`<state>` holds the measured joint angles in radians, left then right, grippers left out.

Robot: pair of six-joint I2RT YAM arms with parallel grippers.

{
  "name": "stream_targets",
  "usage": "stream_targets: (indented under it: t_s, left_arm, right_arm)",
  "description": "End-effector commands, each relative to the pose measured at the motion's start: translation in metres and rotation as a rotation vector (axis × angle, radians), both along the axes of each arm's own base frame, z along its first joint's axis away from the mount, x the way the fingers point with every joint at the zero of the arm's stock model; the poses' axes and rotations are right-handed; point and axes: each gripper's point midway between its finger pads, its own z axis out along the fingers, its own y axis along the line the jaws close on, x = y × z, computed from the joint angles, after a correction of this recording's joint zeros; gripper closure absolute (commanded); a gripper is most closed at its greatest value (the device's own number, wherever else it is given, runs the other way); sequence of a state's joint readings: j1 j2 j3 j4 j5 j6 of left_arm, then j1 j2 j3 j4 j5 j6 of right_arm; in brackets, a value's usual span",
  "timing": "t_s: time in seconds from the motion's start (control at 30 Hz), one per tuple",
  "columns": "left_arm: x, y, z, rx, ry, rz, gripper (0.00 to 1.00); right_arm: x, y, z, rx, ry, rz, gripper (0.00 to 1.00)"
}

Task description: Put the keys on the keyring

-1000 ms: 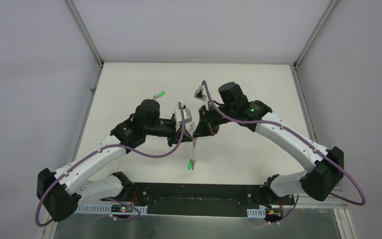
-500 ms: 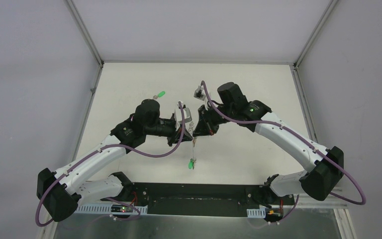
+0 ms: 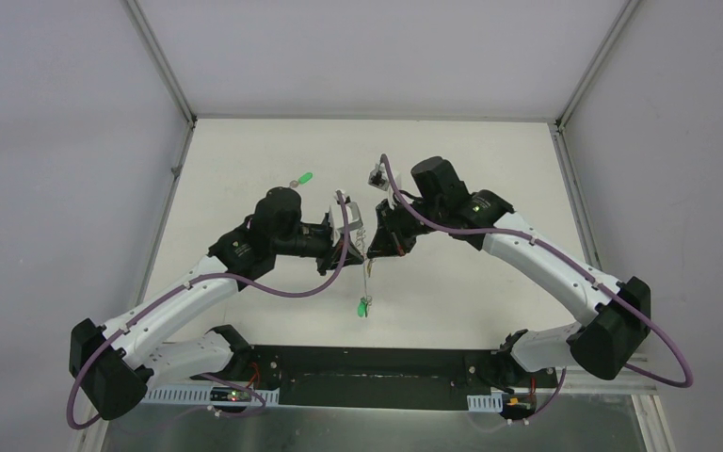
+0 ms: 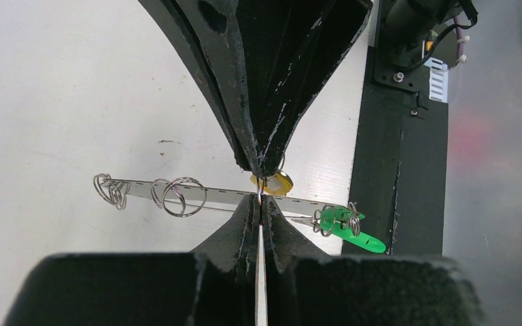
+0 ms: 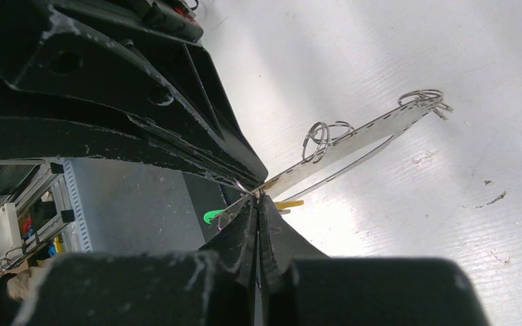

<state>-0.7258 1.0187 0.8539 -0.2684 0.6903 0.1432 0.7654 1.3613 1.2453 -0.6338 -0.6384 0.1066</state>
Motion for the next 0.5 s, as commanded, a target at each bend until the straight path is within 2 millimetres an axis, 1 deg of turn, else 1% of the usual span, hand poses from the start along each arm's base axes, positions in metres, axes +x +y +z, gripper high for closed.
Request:
stream_targets:
  t_s: [0.0,0.3,0.37,0.47]
  left_arm:
    - [-0.0056,-0.0059,0.0483,-0.130,-0.113,-0.039,1.00]
    - [-0.0055,-0.0051,0.0485,-0.138,-0.115,-0.030,1.00]
    - [-0.0054,-0.0050,0.0499,-0.143,-0.121,-0.028,1.00]
    - [-0.0055,-0.0045,0.0514,-0.149,-0.127,-0.026,1.00]
  right_arm:
    - [0.0102,-0.0024,0.0042,0.004,-0.073,-0.036,1.00]
    - [0.0118,-0.0037,0.0045,0.001,-0.085,-0.045,1.00]
    - [0.0126,-0.0053,0.0068,0.004,-0.097,-0.054,0.93]
    - [0.0171,-0.0102,0.0134,0.013,-0.147,-0.093,0.80]
